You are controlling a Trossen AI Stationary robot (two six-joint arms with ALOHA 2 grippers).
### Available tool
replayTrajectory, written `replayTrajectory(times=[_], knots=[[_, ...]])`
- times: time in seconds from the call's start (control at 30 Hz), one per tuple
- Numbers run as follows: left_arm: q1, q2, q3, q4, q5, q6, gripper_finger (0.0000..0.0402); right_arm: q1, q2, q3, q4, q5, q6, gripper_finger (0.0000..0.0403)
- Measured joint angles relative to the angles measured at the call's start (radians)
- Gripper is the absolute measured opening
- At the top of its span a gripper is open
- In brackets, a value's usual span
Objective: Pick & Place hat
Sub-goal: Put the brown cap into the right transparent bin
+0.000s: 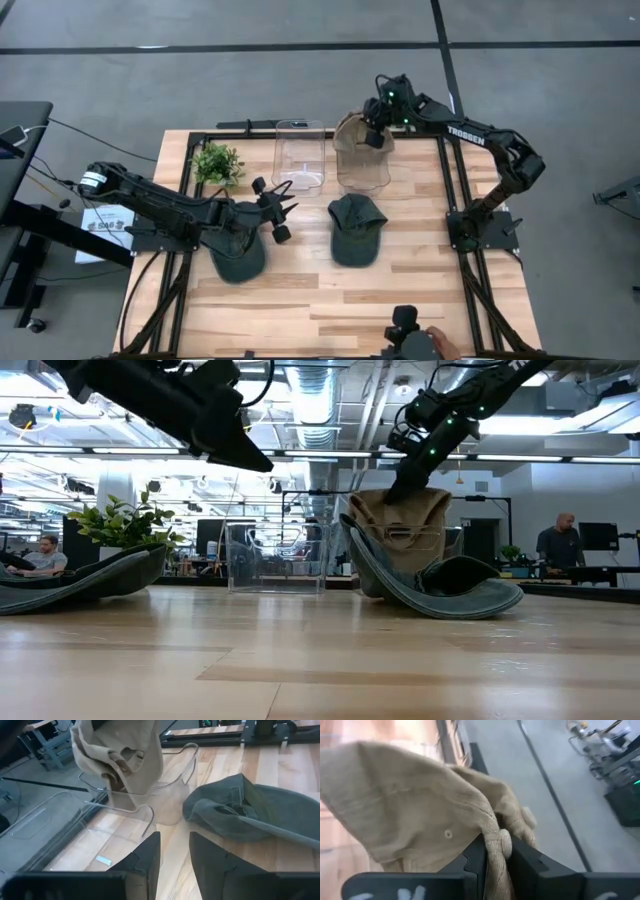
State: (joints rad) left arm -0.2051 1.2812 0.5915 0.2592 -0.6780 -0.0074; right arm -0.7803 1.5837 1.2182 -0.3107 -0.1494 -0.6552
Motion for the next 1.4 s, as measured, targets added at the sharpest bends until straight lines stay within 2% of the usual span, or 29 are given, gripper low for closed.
replayTrajectory(times=[0.27,0.83,1.13,1.4], knots=[[0.001,0.000,0.000,0.003,0.023,0.000,0.0102,0.000,0.000,0.000,0.009,0.051,-0.002,0.0063],[0.000,0.000,0.000,0.004,0.022,0.000,0.0102,0.008,0.000,0.000,-0.026,0.051,0.087,0.0068],[0.000,0.000,0.001,0.004,0.021,0.000,0.0102,0.021,-0.015,0.000,-0.054,0.047,0.081,0.0129],[0.000,0.001,0.002,0.004,0.021,0.000,0.0102,0.021,-0.106,0.000,-0.060,0.047,0.079,0.0185]])
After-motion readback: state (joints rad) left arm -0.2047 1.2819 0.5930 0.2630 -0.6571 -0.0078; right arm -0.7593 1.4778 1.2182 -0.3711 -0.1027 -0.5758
